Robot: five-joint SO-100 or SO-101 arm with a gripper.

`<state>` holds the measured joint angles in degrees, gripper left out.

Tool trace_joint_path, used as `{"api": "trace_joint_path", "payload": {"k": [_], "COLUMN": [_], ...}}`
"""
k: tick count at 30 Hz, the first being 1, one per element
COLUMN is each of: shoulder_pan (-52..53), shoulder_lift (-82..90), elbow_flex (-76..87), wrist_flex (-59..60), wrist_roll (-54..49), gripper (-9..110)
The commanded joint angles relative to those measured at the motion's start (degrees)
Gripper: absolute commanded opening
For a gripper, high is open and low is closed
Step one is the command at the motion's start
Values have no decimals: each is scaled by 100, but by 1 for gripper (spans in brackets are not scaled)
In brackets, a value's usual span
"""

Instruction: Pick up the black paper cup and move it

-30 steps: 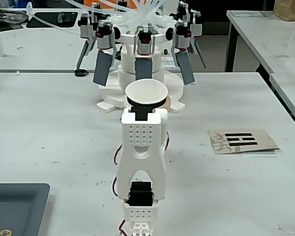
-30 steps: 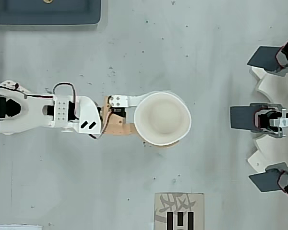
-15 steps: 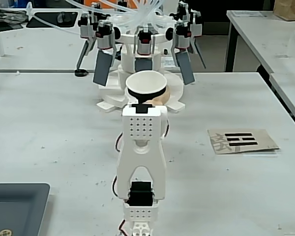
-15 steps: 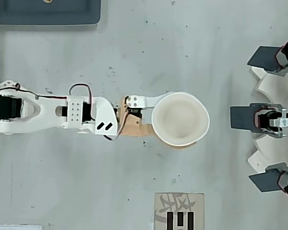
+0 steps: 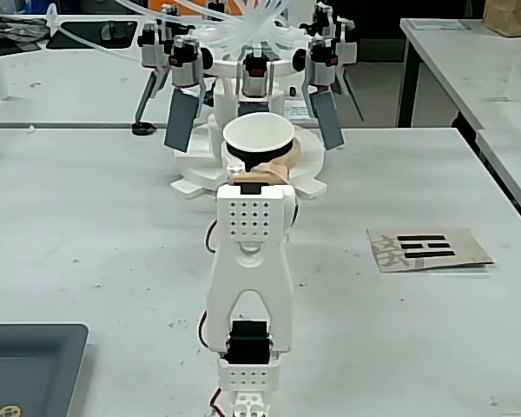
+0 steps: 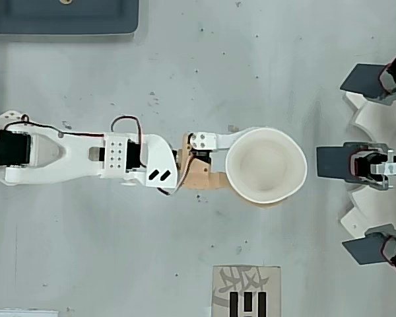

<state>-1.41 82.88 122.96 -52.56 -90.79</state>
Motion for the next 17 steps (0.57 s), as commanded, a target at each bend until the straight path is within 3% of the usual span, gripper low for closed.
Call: {"api": "trace_joint_path", "payload": {"k": [1,17], "shoulder_pan": [70,62], "shoulder_lift": [35,-9], "elbow_flex": [-343,-334], "wrist_flex": [26,35], "wrist_roll": [-9,26], "gripper": [11,11]}}
